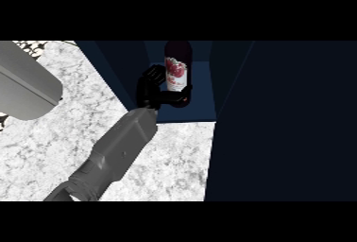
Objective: Pick up the wine, place it into the cabinet and close the cabinet
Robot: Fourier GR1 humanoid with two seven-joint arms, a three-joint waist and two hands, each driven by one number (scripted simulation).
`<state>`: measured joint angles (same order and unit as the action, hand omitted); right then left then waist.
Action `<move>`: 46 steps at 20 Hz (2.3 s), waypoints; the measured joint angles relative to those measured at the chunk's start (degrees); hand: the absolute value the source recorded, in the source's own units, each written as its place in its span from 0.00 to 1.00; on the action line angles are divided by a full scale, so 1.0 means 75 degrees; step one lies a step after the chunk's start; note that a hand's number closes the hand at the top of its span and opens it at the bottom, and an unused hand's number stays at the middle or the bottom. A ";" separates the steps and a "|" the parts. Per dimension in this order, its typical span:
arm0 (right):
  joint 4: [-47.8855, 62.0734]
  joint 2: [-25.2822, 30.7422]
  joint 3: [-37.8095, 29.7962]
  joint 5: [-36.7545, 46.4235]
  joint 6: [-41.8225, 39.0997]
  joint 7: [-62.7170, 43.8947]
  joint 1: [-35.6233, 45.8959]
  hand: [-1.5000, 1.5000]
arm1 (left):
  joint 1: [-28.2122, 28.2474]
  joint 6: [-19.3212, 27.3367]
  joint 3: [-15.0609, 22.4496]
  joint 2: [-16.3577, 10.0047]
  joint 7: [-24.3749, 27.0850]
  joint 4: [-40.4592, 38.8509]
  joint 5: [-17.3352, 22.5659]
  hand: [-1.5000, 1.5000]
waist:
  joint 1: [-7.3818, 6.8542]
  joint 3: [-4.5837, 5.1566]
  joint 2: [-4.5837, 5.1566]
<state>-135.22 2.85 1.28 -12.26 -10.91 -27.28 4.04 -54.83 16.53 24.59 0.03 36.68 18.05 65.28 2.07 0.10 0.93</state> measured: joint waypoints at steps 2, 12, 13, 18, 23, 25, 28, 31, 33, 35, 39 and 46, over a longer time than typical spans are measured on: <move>0.0061 -0.0052 0.0094 0.0026 -0.0046 0.0121 -0.0033 0.00 | -0.0162 0.0022 0.0022 0.0000 -0.0138 -0.0201 0.0039 1.00 | 0.0071 0.0001 0.0020; 0.0292 -0.0028 0.0197 -0.0086 -0.0172 0.0203 0.0216 0.00 | -0.0364 0.0174 0.0228 0.0000 -0.0088 -0.0354 0.0438 1.00 | 0.0364 0.0004 0.0097; 0.0385 -0.0035 0.0200 -0.0046 -0.0196 0.0282 0.0230 0.00 | -0.0360 0.0154 0.0252 0.0000 -0.0105 -0.0352 0.0485 1.00 | 0.0367 0.0003 0.0098; 0.0509 -0.0131 0.0368 0.0054 -0.0234 0.0462 0.0217 0.00 | -0.0174 0.0214 0.0503 -0.0003 0.0018 -0.0112 0.0797 1.00 | 0.0486 0.0000 0.0090; 0.0448 -0.0113 0.0416 -0.0022 -0.0234 0.0342 0.0300 0.00 | -0.0100 0.0258 0.0813 -0.0004 0.0152 0.0049 0.1043 1.00 | 0.0619 0.0001 0.0100; 0.0432 -0.0136 0.0468 0.0018 -0.0198 0.0299 0.0315 0.00 | -0.0085 0.0273 0.0931 -0.0004 0.0165 0.0133 0.1168 1.00 | 0.0632 0.0002 0.0099; 0.0487 -0.0181 0.0507 0.0046 -0.0225 0.0428 0.0251 0.00 | -0.0148 0.0471 0.1056 -0.0004 0.0203 0.0285 0.1421 1.00 | 0.0711 0.0000 0.0111; 0.0466 -0.0230 0.0573 0.0087 -0.0188 0.0430 0.0250 0.00 | -0.0085 0.0564 0.1140 -0.0004 0.0394 0.0457 0.1728 1.00 | 0.0742 0.0001 0.0113; 0.0520 -0.0206 0.0506 0.0089 -0.0182 0.0436 0.0277 0.00 | -0.0069 0.0645 0.1201 -0.0003 0.0522 0.0528 0.1922 0.00 | 0.0740 0.0001 0.0117; 0.0564 -0.0237 0.0616 0.0191 -0.0180 0.0461 0.0307 0.00 | -0.0040 0.0732 0.1234 -0.0003 0.0657 0.0569 0.2136 0.00 | 0.0758 0.0003 0.0127; 0.0530 -0.0209 0.0622 0.0168 -0.0244 0.0521 0.0229 0.00 | -0.0033 0.0823 0.1337 -0.0004 0.0902 0.0576 0.2492 0.00 | 0.0774 0.0002 0.0129; 0.0590 -0.0167 0.0515 0.0104 -0.0283 0.0579 0.0269 0.00 | -0.0263 0.1187 0.1678 -0.0004 0.1001 0.0482 0.2876 0.00 | 0.0778 -0.0004 0.0132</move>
<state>-130.79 1.60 5.14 -11.48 -13.03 -22.94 6.06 -56.80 25.43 37.18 0.00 44.19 21.66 86.85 7.91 0.07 1.92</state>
